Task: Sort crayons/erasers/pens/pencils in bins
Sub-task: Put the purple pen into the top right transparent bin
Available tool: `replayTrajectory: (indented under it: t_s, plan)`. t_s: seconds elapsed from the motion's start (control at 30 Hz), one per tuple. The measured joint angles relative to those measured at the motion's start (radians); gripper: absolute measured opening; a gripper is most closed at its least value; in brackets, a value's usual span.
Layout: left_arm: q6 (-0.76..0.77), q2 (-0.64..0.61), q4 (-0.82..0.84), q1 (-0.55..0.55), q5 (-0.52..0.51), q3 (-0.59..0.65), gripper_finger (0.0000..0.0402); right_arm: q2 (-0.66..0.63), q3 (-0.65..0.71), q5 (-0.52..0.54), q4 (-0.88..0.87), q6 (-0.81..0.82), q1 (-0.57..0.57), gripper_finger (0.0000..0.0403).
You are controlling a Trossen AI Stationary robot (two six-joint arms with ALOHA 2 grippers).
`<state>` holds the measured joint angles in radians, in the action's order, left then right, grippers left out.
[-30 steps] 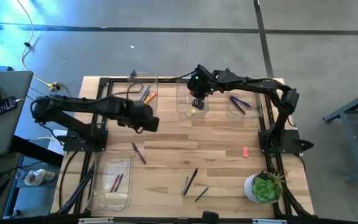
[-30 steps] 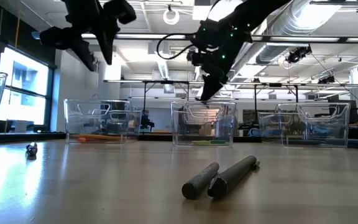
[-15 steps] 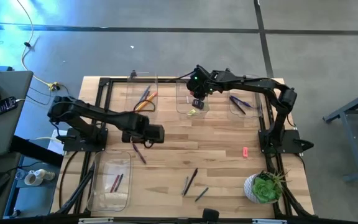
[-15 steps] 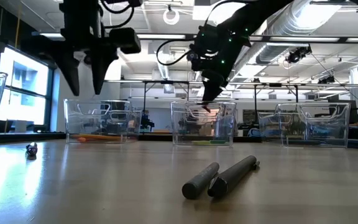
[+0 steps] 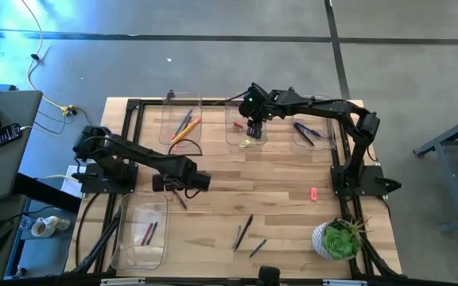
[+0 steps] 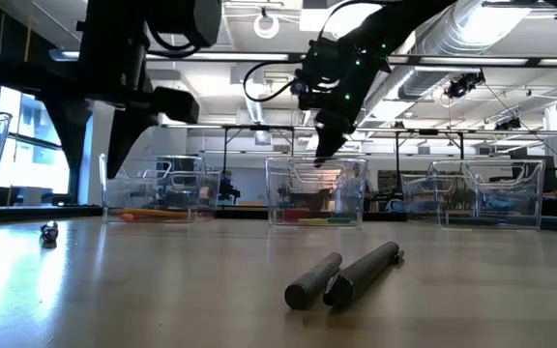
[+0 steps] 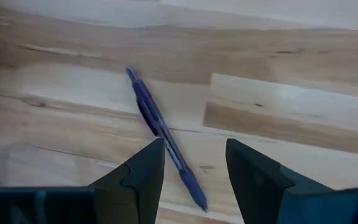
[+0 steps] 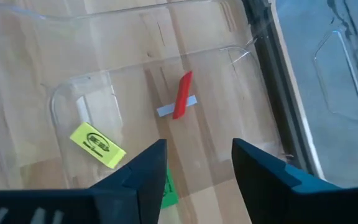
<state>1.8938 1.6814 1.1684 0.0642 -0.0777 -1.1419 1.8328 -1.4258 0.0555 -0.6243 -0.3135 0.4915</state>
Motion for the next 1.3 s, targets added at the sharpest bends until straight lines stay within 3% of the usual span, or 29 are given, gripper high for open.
replayTrajectory:
  t_s: [0.23,0.6,0.9,1.13,1.3]
  plan:
    - [0.018,0.029,-0.026,-0.012,0.035,0.063,0.0158,0.0,0.0,0.005,-0.008,-0.028,-0.001,0.0172]
    - [0.058,-0.051,-0.105,-0.064,0.101,0.231,0.0158,0.0,0.0,0.005,-0.015,-0.028,-0.001,0.0172]
    - [0.084,-0.056,-0.342,-0.079,0.152,0.353,0.0158,0.0,0.0,0.005,-0.014,-0.028,-0.001,0.0173]
    - [0.085,-0.057,-0.359,-0.093,0.151,0.363,0.0156,0.0,0.0,0.005,0.0,-0.061,-0.001,0.0173]
    - [0.041,-0.055,-0.375,-0.104,0.125,0.364,0.0122,-0.009,0.0,0.021,-0.013,-0.063,-0.001,0.0173]
